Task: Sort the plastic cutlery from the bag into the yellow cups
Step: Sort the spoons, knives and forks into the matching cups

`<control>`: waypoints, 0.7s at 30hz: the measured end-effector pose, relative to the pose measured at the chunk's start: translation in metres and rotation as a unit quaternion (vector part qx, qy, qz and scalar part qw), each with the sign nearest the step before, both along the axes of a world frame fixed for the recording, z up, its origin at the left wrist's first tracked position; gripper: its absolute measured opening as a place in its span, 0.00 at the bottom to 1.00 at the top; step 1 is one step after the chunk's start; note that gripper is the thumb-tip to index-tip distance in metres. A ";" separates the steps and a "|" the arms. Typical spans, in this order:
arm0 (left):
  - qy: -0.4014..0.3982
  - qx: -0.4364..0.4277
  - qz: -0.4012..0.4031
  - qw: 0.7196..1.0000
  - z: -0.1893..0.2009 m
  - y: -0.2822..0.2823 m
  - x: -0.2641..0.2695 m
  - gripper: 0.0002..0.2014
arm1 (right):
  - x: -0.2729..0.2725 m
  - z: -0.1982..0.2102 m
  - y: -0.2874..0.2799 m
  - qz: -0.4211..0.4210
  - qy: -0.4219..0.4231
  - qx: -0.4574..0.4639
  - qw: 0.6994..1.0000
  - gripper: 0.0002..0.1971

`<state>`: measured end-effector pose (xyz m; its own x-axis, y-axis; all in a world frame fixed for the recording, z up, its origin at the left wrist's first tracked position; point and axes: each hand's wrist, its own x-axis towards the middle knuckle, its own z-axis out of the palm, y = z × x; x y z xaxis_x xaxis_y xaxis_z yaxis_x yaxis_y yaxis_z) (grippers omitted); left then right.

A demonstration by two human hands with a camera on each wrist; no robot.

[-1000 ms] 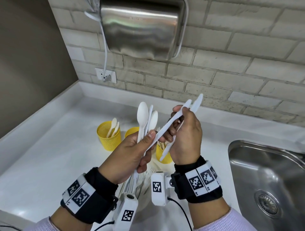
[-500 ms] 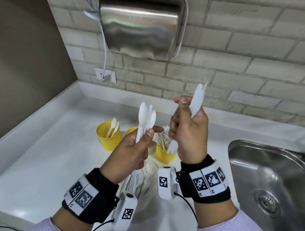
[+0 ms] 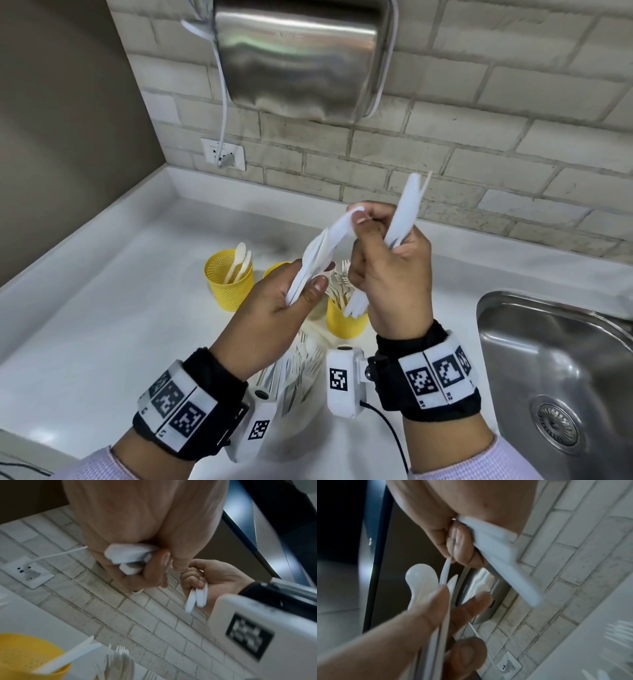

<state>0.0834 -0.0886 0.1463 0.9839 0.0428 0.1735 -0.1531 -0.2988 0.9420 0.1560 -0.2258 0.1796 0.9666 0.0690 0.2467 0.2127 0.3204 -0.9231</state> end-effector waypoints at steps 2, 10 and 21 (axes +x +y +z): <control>-0.018 0.044 0.013 0.999 -0.009 0.003 0.002 0.15 | -0.001 0.003 -0.002 0.004 0.030 0.037 0.999 0.07; -0.038 0.094 0.022 0.995 -0.018 0.004 0.008 0.15 | -0.007 0.001 -0.004 0.128 0.050 -0.023 0.990 0.13; -0.030 0.109 0.028 0.993 -0.018 0.005 0.005 0.20 | 0.008 0.006 -0.012 -0.118 0.069 0.240 0.961 0.19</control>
<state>0.0886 -0.0835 0.1280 0.9686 0.0527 0.2429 -0.1842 -0.5042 0.8437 0.1644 -0.2374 0.1859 0.9672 -0.2461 0.0635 0.2178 0.6740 -0.7059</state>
